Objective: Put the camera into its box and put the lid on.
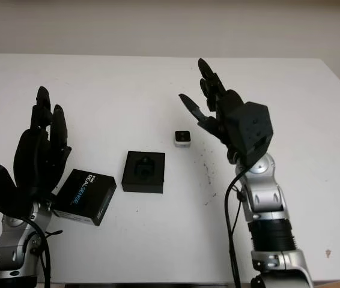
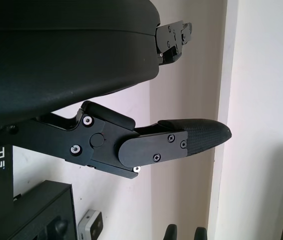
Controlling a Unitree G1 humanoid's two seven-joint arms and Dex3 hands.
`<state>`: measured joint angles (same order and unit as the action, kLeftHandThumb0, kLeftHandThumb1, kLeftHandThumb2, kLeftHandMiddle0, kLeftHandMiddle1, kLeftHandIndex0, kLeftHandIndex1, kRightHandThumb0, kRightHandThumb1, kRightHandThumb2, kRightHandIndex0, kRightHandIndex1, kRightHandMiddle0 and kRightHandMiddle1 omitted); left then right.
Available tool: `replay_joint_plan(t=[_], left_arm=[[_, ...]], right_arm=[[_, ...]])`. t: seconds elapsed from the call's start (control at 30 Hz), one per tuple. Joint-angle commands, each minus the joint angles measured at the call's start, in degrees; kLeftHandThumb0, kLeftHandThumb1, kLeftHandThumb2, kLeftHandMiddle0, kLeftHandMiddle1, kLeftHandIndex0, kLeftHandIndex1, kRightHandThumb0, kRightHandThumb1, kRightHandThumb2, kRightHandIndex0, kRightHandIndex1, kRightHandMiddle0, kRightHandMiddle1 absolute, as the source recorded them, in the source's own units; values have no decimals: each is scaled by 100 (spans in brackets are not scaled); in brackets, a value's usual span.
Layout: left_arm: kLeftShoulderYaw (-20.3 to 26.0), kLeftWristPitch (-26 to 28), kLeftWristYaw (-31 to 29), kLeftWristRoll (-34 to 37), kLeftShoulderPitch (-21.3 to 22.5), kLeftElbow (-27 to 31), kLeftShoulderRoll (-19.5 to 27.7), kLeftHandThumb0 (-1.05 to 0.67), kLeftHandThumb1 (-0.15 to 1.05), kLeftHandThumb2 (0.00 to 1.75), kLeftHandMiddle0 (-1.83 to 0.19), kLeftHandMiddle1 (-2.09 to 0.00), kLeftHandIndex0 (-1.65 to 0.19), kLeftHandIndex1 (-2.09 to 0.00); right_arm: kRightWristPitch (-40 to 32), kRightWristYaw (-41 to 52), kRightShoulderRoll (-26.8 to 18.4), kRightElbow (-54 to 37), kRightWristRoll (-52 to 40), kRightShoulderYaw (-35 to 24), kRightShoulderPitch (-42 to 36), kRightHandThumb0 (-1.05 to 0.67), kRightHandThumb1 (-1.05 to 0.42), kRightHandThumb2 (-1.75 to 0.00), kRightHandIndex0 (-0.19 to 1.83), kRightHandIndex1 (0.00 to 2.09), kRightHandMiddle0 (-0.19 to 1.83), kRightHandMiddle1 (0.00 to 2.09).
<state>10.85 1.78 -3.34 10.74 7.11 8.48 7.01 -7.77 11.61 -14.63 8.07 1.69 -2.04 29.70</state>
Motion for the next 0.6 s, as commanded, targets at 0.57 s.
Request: replay_joint_plan(t=[0.57], left_arm=[[-24,-30,-31,10,91,-31,-55,-76,105,56,19,0,19,0]], right_arm=[[635,230,-1126,264,1745,869,573,-49,-85,-3,35,24,27,36]])
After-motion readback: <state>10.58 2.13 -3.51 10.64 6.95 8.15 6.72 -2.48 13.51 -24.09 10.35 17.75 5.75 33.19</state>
